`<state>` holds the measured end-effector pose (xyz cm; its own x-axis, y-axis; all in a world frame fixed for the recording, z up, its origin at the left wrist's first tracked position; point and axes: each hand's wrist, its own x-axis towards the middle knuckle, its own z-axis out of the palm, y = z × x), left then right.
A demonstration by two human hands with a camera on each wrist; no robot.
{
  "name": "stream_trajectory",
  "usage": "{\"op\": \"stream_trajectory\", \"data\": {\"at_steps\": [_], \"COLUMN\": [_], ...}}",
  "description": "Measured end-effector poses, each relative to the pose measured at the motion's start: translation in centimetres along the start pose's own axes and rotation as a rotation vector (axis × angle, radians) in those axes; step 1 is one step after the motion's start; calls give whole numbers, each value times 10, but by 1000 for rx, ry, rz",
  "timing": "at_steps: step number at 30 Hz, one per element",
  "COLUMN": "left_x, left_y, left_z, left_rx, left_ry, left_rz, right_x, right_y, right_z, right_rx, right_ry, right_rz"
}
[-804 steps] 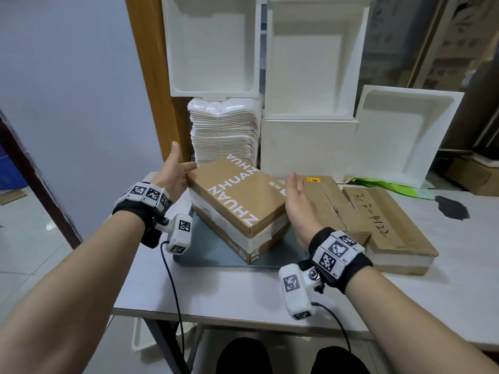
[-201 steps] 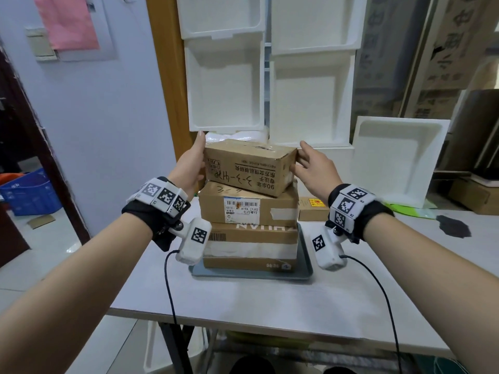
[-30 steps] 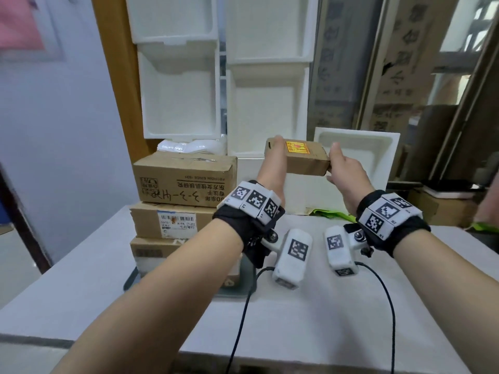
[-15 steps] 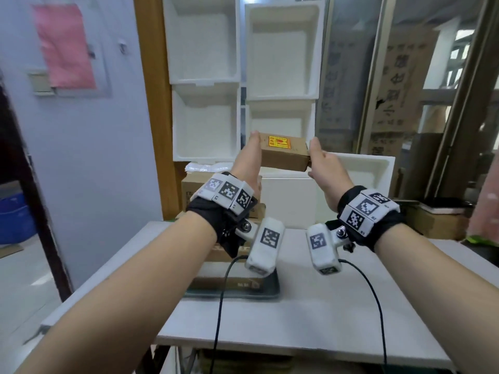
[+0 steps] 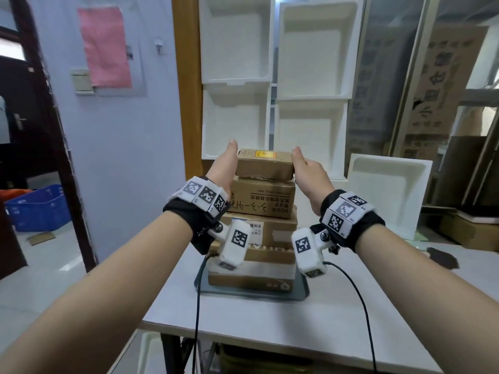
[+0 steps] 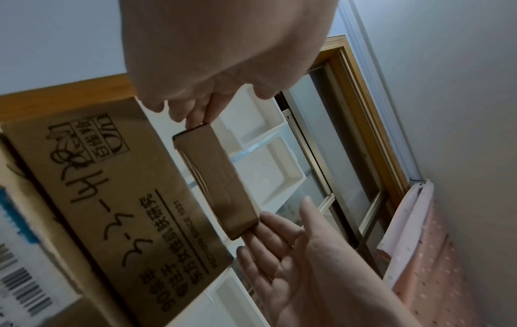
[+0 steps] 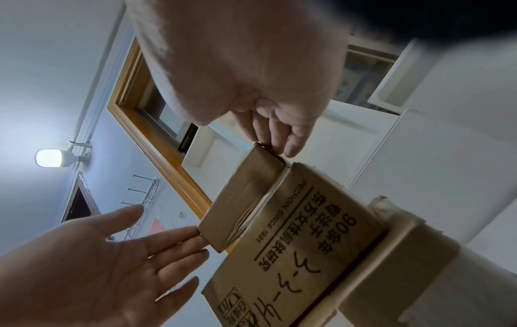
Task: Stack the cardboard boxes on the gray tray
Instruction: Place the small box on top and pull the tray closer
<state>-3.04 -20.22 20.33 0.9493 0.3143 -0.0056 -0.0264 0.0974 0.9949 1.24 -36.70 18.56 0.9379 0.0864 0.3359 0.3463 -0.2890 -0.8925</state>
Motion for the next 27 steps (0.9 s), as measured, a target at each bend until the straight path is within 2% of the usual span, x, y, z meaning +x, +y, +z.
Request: {"op": "stream_trajectory", "data": {"at_steps": [13,18,22,27], "left_x": [32,32,40,45], "left_y": [-10,-11,-20,-45], "left_z": [-20,-23,-27,-39], "left_rx": [136,159,192,155], "left_ry": [114,121,185,166], "left_rz": [99,107,137,2], "right_x": [4,2,1,-6], "right_y": [3,4,13,42], "right_z": [12,13,12,15], "right_rx": [-73,-56,-24,55], "right_ry": [-50,-65,-40,-45], "right_rz": [-29,-34,-37,91]}}
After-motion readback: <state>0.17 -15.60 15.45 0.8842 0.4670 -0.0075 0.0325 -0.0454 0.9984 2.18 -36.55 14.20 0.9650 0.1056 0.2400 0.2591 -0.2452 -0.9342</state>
